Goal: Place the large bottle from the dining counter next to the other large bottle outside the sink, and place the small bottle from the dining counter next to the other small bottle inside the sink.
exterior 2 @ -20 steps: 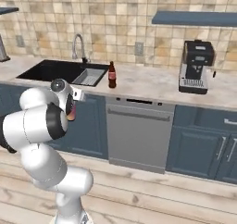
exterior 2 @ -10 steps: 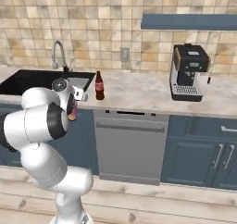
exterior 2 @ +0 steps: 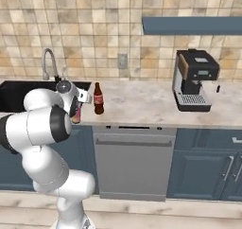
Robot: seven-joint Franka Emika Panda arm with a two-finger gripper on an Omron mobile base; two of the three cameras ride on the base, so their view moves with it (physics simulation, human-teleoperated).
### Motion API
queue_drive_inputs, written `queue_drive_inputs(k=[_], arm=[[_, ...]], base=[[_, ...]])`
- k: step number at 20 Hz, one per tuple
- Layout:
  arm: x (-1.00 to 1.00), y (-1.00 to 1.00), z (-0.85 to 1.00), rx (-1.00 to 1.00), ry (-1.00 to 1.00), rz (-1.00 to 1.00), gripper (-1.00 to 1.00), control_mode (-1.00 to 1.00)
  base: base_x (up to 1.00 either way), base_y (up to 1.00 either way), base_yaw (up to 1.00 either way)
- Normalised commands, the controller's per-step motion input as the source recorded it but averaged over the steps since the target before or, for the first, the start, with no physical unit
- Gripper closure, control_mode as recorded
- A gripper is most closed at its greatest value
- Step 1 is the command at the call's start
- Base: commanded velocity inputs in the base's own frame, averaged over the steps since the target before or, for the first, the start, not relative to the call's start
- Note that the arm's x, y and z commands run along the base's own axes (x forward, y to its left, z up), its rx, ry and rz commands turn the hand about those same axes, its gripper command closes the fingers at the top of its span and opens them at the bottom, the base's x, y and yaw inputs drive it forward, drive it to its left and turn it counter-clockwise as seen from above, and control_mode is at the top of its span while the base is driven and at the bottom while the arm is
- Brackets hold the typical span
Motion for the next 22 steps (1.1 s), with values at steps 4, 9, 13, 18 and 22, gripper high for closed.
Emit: queue_drive_inputs(k=[4, 9, 13, 18, 22], arm=[[0.0, 0.0, 0.0, 0.0, 0.0, 0.0, 1.0, 1.0], [0.0, 0.0, 0.0, 0.0, 0.0, 0.0, 1.0, 1.0], [0.0, 0.0, 0.0, 0.0, 0.0, 0.0, 1.0, 1.0], [0.0, 0.0, 0.0, 0.0, 0.0, 0.0, 1.0, 1.0], [0.0, 0.0, 0.0, 0.0, 0.0, 0.0, 1.0, 1.0]], base=[[0.29, 0.52, -0.09], [0.24, 0.3, -0.11], [0.11, 0.34, -0.22], [0.13, 0.47, -0.18], [0.26, 0.41, -0.15]])
